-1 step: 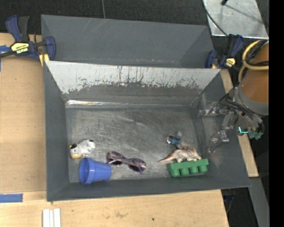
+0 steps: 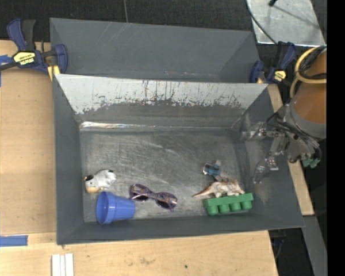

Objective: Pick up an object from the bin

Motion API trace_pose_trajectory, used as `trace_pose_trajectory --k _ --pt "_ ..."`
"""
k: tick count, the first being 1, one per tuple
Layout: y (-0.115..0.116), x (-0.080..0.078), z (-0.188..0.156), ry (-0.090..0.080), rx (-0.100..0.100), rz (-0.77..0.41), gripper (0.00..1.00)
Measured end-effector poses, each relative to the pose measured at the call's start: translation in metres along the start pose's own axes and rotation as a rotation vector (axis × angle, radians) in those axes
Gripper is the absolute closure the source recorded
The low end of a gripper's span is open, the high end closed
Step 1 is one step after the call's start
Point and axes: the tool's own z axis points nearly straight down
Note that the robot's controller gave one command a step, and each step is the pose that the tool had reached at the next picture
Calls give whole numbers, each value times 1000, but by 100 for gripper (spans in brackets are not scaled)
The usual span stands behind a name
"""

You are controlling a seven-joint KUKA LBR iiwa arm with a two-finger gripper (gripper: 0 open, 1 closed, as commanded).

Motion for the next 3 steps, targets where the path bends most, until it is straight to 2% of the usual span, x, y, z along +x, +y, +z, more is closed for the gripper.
trace_pose_trajectory --k 1,2,3 --pt "7 12 56 -6 1 -17 0" --pt "13 24 94 7 -2 -13 0" --pt "29 19 62 -3 0 -91 0"
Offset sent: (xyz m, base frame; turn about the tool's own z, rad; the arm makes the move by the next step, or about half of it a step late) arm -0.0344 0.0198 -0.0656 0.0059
